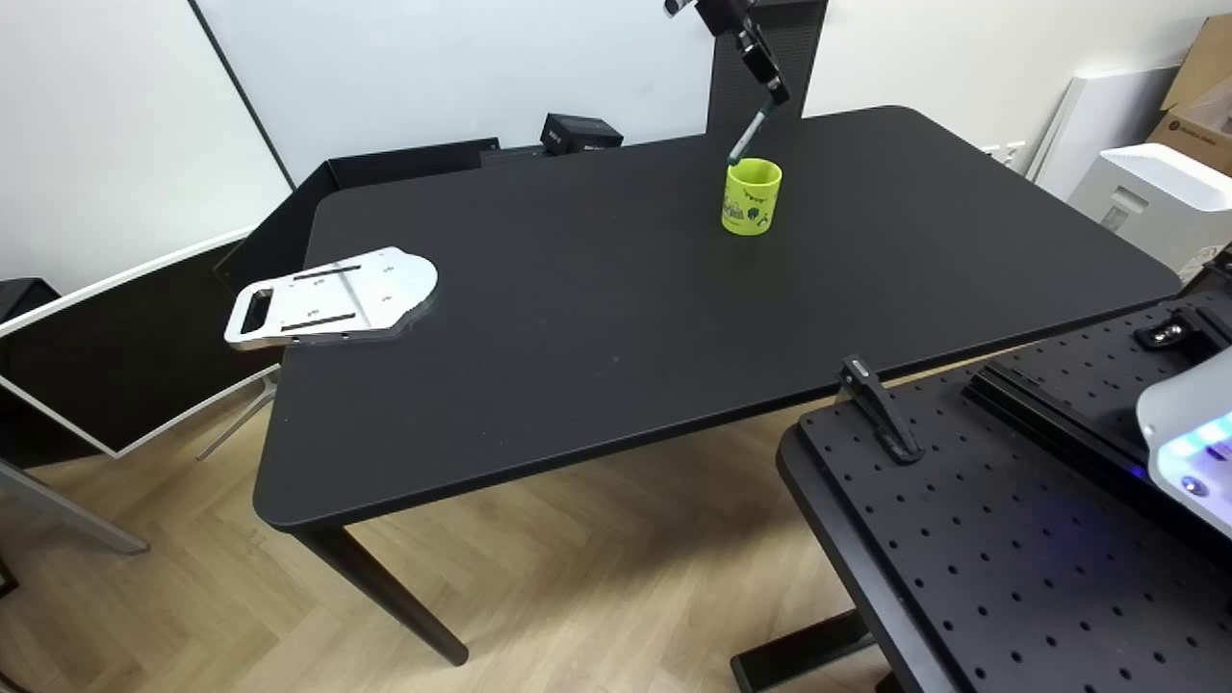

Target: Put the marker on the table

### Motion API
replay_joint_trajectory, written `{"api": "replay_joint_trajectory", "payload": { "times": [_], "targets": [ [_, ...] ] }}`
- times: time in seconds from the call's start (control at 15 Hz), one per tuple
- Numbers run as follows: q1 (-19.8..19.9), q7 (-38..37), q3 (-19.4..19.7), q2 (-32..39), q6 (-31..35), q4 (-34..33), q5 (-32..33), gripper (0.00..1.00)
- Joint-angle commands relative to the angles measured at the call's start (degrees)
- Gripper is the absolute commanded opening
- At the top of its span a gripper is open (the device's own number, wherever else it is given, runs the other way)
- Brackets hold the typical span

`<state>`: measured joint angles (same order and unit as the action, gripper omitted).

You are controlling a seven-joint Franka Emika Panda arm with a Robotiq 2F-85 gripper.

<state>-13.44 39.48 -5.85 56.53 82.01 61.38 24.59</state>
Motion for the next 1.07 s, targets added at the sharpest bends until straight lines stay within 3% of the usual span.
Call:
{"api": "replay_joint_trajectory", "payload": {
  "times": [0.0, 0.4, 0.87, 1.0],
  "targets": [
    [-0.8, 1.8, 0.5, 0.5, -5.9, -5.2, 0.1, 0.04],
    [0.1, 4.1, -0.1, -1.9, -9.0, -4.0, 0.0, 0.04],
    [2.9, 7.8, -1.5, -9.2, -3.9, 8.0, -0.8, 0.04],
    [3.8, 8.9, -2.1, -12.5, 3.0, 14.8, 0.4, 0.04]
  ]
}}
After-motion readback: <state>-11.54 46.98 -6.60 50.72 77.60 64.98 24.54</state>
